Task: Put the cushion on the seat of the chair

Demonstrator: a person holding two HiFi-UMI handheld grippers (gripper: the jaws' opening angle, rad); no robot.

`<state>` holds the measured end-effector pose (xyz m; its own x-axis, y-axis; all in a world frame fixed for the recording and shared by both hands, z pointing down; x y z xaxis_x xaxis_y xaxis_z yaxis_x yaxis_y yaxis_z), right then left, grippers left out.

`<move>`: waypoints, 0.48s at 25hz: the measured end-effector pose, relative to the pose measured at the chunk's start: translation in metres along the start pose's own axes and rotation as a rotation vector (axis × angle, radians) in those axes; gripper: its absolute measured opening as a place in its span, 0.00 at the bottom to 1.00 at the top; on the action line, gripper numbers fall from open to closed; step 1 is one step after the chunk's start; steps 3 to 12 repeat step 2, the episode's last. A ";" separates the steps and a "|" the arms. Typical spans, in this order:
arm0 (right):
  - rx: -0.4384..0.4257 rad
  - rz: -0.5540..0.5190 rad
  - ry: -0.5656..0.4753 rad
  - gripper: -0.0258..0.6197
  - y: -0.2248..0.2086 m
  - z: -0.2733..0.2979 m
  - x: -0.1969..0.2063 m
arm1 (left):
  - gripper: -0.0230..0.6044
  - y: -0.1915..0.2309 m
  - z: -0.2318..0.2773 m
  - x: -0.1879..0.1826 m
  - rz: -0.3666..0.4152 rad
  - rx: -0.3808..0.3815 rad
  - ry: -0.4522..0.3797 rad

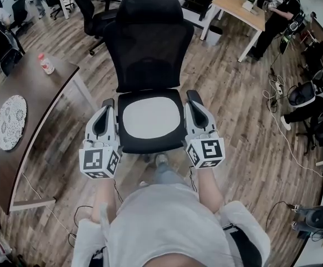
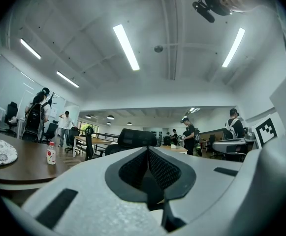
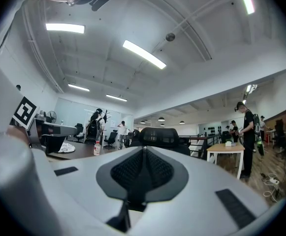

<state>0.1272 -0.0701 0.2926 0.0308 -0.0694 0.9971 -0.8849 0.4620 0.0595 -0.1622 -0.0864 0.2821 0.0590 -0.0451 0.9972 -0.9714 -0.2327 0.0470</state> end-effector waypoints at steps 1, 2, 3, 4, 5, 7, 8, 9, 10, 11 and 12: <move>0.000 0.000 -0.001 0.08 0.001 0.001 0.000 | 0.06 0.001 0.000 0.000 0.000 0.001 0.000; -0.001 -0.001 -0.001 0.08 0.002 0.001 -0.001 | 0.06 0.002 0.000 -0.001 0.000 0.002 0.000; -0.001 -0.001 -0.001 0.08 0.002 0.001 -0.001 | 0.06 0.002 0.000 -0.001 0.000 0.002 0.000; -0.001 -0.001 -0.001 0.08 0.002 0.001 -0.001 | 0.06 0.002 0.000 -0.001 0.000 0.002 0.000; -0.001 -0.001 -0.001 0.08 0.002 0.001 -0.001 | 0.06 0.002 0.000 -0.001 0.000 0.002 0.000; -0.001 -0.001 -0.001 0.08 0.002 0.001 -0.001 | 0.06 0.002 0.000 -0.001 0.000 0.002 0.000; -0.001 -0.001 -0.001 0.08 0.002 0.001 -0.001 | 0.06 0.002 0.000 -0.001 0.000 0.002 0.000; -0.001 -0.001 -0.001 0.08 0.002 0.001 -0.001 | 0.06 0.002 0.000 -0.001 0.000 0.002 0.000; -0.001 -0.001 -0.001 0.08 0.002 0.001 -0.001 | 0.06 0.002 0.000 -0.001 0.000 0.002 0.000; -0.001 -0.001 -0.001 0.08 0.002 0.001 -0.001 | 0.06 0.002 0.000 -0.001 0.000 0.002 0.000; -0.001 -0.001 -0.001 0.08 0.002 0.001 -0.001 | 0.06 0.002 0.000 -0.001 0.000 0.002 0.000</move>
Point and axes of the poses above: the fingertips, and each gripper's own axes: z forward along the fingers, y to its left, x out of its underside, the point moved 7 cm from there along -z, backward along the fingers, and after that the axes turned 12 degrees about -x, right-handed, at the moved point
